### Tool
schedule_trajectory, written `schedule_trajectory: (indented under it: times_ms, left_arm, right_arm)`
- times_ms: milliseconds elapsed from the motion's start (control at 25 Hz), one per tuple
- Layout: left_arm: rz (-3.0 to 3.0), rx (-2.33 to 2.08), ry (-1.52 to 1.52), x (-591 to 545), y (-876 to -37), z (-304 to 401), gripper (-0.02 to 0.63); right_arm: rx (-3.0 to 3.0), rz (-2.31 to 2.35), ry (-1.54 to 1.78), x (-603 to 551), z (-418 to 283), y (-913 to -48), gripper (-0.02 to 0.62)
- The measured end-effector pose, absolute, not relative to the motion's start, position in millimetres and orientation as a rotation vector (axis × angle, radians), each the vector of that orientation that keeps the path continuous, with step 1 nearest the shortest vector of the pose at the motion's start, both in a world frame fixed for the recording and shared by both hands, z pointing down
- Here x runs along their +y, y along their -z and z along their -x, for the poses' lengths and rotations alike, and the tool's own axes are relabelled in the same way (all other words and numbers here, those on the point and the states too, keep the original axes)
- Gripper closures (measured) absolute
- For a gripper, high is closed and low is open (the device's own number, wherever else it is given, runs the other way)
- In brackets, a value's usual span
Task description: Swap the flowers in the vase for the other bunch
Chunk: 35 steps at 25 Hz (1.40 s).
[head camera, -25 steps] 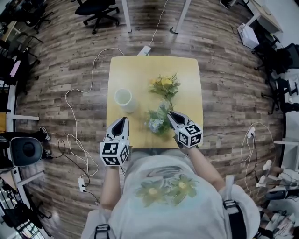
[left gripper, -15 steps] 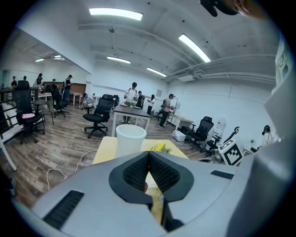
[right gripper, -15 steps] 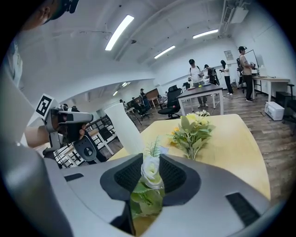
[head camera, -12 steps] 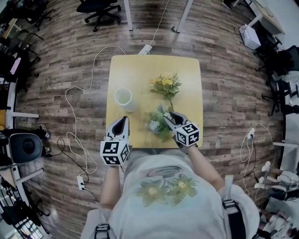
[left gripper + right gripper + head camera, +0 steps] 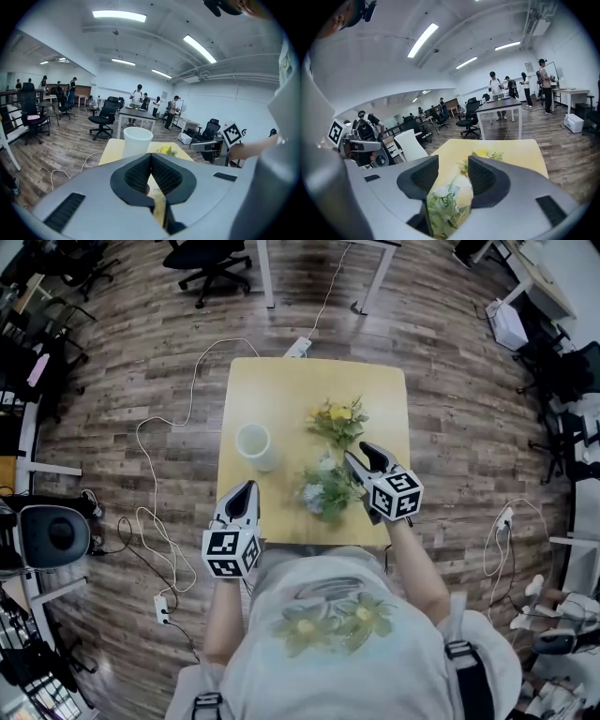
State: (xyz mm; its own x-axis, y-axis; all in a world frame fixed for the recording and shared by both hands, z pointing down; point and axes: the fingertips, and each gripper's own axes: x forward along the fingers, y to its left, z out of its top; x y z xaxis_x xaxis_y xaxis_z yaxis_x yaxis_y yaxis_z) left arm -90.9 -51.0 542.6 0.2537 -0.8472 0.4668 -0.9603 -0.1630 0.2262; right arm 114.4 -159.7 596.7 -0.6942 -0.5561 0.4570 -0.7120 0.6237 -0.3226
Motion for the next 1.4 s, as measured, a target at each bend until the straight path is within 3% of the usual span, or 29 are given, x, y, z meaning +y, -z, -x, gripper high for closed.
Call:
schedule_trajectory:
  times_ms: [320,1400]
  left_arm:
    - [-2.017,-1.687,-0.332,-45.7,-541.1,105.9,0.589]
    - [-1.895,-1.720,-0.408,-60.9,-574.6,144.8,0.589]
  right_arm:
    - [-2.398,-1.008,-0.669,-214.5,-107.0,-615.4,0.364]
    - [-2.000,-1.093,-0.846,-319.2,-71.9,-738.8,0.331]
